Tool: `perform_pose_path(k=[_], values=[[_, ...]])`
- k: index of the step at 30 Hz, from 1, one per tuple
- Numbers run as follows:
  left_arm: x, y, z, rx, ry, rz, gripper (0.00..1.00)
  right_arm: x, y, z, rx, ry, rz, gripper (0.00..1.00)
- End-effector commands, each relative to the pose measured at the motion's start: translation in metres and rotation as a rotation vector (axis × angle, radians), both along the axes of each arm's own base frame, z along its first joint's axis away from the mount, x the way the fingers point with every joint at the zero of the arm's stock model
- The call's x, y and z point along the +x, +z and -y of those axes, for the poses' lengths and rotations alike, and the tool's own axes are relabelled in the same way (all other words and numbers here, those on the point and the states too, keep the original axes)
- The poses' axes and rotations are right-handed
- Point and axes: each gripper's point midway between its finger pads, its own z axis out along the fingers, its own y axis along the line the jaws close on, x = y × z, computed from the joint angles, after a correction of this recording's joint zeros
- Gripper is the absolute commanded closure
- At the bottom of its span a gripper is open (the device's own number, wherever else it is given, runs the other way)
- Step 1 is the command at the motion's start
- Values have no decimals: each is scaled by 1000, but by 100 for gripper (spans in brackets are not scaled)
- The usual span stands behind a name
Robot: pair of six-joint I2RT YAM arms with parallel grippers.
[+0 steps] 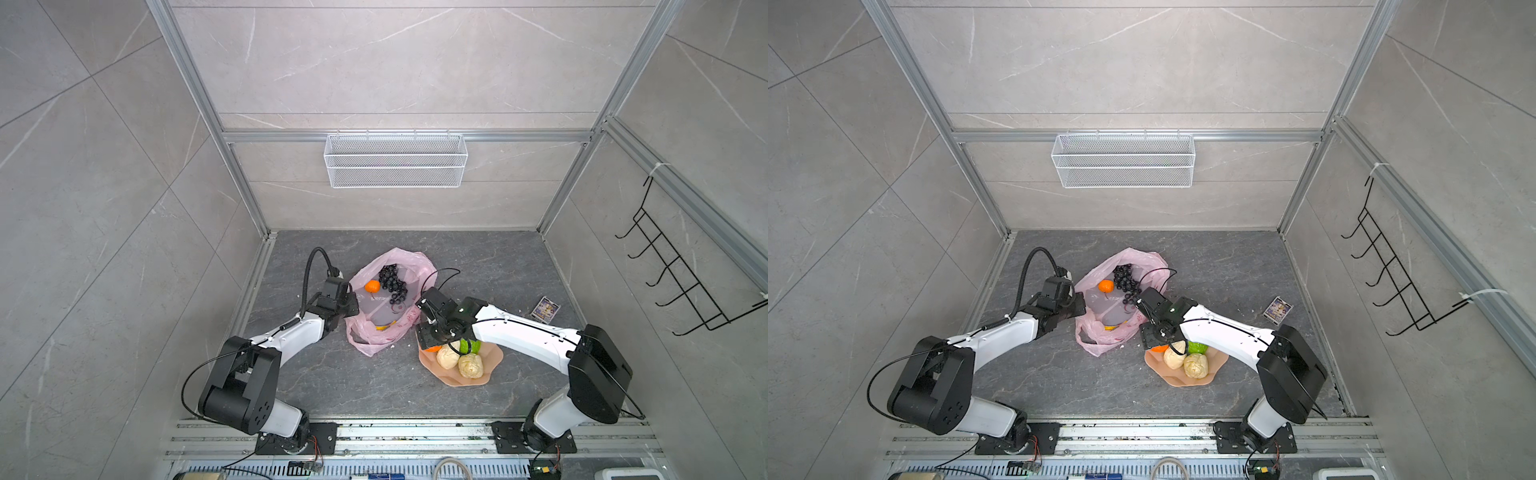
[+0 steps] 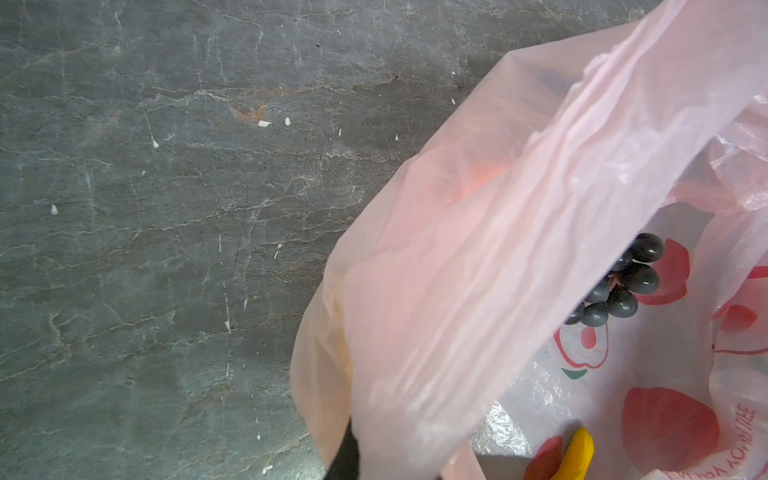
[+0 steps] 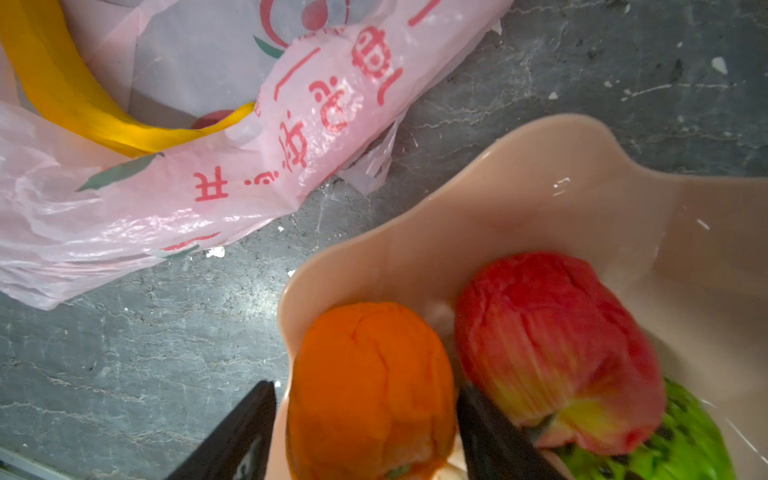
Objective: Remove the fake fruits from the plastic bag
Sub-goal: 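Lift the orange fruit and lower it into the peach bowl, then open the right gripper to release the orange fruit and lift away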
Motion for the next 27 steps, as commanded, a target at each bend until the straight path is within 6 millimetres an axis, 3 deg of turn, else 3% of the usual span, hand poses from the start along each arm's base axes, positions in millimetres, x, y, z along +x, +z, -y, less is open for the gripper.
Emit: perform_pose_path(k=[1,9,18,27], values=[[9,13,3,12,-13,41,100,9,4,-4,-5,-20,32,28],[9,14,3,10,-14,42,100,9,21,-1,6,-21,76,32],[9,16,2,14,-14,46,100,14,10,7,-77,-39,92,36],[9,15,3,14,-15,44,100,18,18,6,-89,-42,121,36]])
